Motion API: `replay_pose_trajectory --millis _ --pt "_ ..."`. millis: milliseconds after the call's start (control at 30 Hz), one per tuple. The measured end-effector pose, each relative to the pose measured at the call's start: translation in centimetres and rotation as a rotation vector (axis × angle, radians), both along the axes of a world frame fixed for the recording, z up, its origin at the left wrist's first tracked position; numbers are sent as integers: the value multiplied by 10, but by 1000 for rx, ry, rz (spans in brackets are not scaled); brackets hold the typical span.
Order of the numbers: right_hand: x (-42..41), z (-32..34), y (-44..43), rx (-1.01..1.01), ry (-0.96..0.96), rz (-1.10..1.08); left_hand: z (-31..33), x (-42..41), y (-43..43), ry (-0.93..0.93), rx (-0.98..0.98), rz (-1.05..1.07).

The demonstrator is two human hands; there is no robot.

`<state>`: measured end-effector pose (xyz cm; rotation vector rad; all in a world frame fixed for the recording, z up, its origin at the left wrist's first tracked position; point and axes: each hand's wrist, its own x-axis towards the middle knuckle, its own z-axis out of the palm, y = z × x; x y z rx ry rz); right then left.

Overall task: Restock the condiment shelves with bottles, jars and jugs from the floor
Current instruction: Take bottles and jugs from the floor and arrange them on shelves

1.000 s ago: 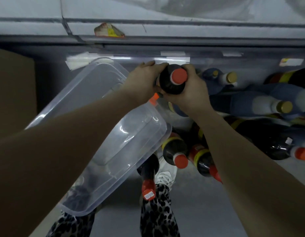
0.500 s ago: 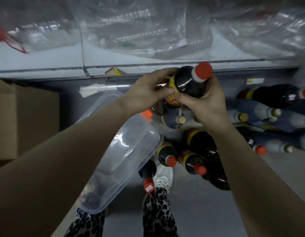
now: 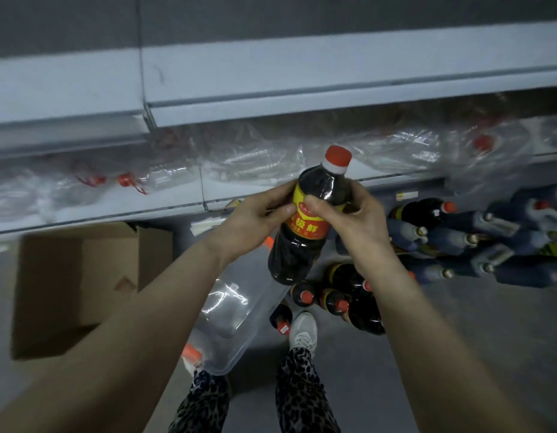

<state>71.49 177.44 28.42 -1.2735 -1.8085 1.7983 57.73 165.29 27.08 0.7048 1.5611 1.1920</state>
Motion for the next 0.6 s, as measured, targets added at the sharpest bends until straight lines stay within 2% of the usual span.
replay_pose_trajectory --millis 300,500,600 --pt "-1 141 -32 18 79 88 132 3 -55 35 60 53" --pt "-5 238 -43 88 167 168 225 5 -73 123 154 138" --pt "-10 281 -42 109 233 175 263 6 -75 104 206 189"
